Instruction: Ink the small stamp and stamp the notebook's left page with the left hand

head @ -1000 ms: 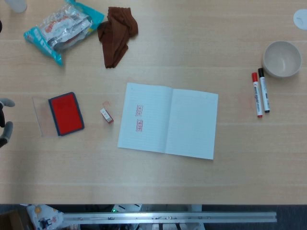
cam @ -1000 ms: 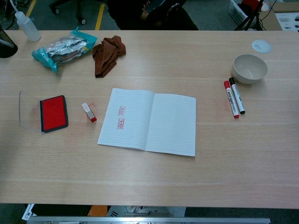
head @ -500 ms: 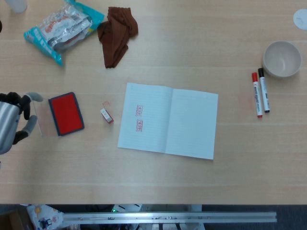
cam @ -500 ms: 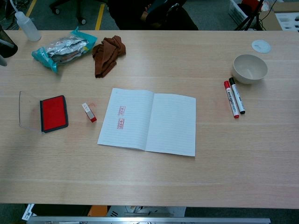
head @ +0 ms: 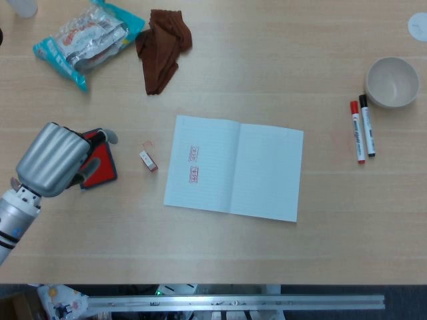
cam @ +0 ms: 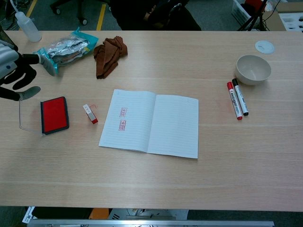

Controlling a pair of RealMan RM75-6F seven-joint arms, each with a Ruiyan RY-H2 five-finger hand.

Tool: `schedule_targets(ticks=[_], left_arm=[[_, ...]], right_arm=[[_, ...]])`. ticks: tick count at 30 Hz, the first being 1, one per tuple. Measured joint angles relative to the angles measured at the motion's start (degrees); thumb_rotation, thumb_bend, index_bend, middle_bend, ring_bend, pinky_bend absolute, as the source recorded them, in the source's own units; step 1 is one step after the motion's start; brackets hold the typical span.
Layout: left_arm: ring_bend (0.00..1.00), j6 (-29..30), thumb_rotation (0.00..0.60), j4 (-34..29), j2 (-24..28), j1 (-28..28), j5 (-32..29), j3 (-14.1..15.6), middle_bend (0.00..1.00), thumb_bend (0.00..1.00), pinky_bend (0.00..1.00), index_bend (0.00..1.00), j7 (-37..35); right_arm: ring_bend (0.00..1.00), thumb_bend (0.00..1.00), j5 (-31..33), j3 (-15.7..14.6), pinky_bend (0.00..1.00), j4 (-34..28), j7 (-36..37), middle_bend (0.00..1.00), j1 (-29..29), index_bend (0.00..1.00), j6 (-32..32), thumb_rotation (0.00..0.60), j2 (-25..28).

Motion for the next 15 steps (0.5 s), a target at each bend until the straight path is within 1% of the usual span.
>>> schedule_targets(ticks=[2,4,11,15], left_arm=[[0.97,-1.4,0.600,0.6,-0.5,-1.2,0.4,0.1,0.98,0.33,1.00,0.36,0.2],[1.00,-2.9,0.600,1.3,-1.0,-2.4,0.8,0.3,1.00,0.33,1.00,0.35,0.5],[1.00,-8.6,0.600,4.0,-2.5,-6.9,1.2,0.8,1.00,0.33,1.00,0.36,1.8],[1.00,-11.0,0.600,5.9,-3.8,-8.7,0.3,1.1,1.00,0.33,1.00,0.39,2.7]], right_arm=[[0.48,0.22,0.0,0.0,0.54,0.0,0.0,0.47,0.0,0.34,-0.1,0.600,0.0],[0.48,0.22,0.0,-0.1,0.54,0.1,0.0,0.47,0.0,0.34,-0.2,0.600,0.0],[0.49,0.22,0.3,-0.3,0.54,0.9,0.4,0.47,-0.1,0.34,-0.5,0.600,-0.3],[0.49,0.22,0.4,-0.4,0.54,1.3,0.5,0.47,0.0,0.34,-0.9,0.600,-0.6]])
